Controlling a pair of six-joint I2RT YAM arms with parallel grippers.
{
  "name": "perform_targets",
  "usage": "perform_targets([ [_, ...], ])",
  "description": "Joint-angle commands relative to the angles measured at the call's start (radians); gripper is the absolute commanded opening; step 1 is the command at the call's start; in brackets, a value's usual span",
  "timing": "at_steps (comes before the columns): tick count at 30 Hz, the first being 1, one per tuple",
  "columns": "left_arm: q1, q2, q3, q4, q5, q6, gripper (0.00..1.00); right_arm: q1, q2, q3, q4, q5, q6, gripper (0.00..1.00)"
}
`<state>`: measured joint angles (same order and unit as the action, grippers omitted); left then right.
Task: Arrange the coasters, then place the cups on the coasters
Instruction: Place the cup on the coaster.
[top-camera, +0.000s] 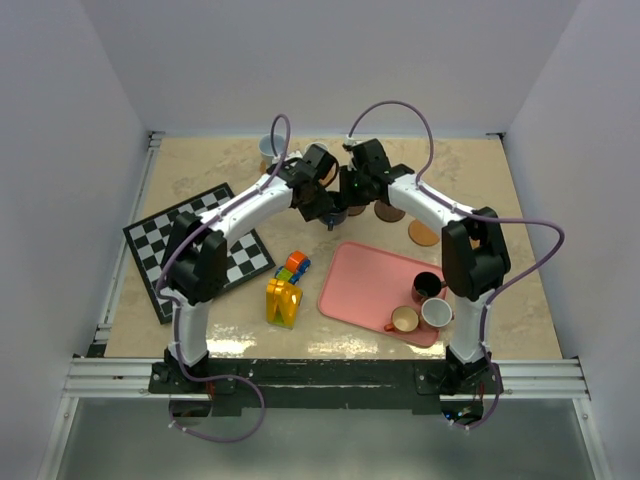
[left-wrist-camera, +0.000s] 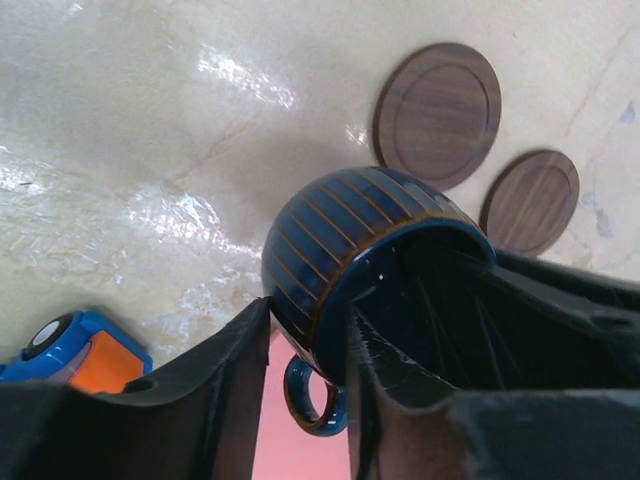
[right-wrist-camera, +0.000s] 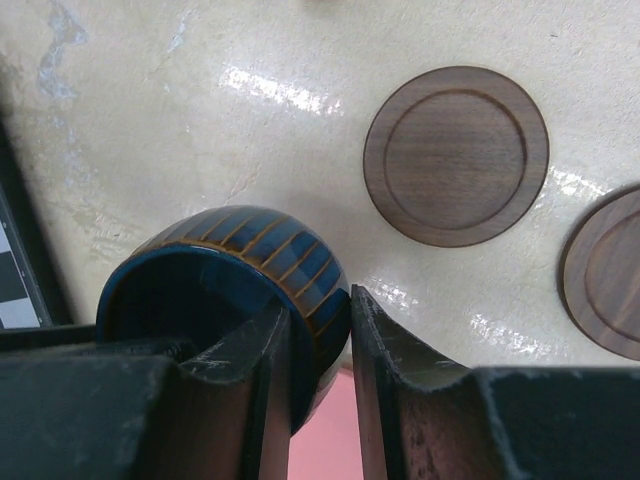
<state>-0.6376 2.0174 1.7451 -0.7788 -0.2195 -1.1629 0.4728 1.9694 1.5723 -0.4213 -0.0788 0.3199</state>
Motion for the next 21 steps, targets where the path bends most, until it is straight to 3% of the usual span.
perform_targets([
  [1, -0.013, -0.095, -0.006, 0.041, 0.147, 0.038, 0.44, -0.002, -0.015, 0.028, 0.156, -0.056, 0.007, 0.00],
  [6, -0.013, -0.131, -0.019, 0.041, 0.158, 0.078, 0.63, -0.003, -0.017, 0.040, 0.162, -0.039, 0.004, 0.00],
  [13, 0.024, -0.186, -0.053, -0.004, 0.174, 0.109, 0.69, -0.005, -0.021, 0.069, 0.151, -0.018, -0.008, 0.00],
  [21, 0.075, -0.380, -0.202, 0.192, 0.172, 0.278, 0.80, -0.039, -0.018, 0.144, 0.113, 0.020, -0.070, 0.00],
])
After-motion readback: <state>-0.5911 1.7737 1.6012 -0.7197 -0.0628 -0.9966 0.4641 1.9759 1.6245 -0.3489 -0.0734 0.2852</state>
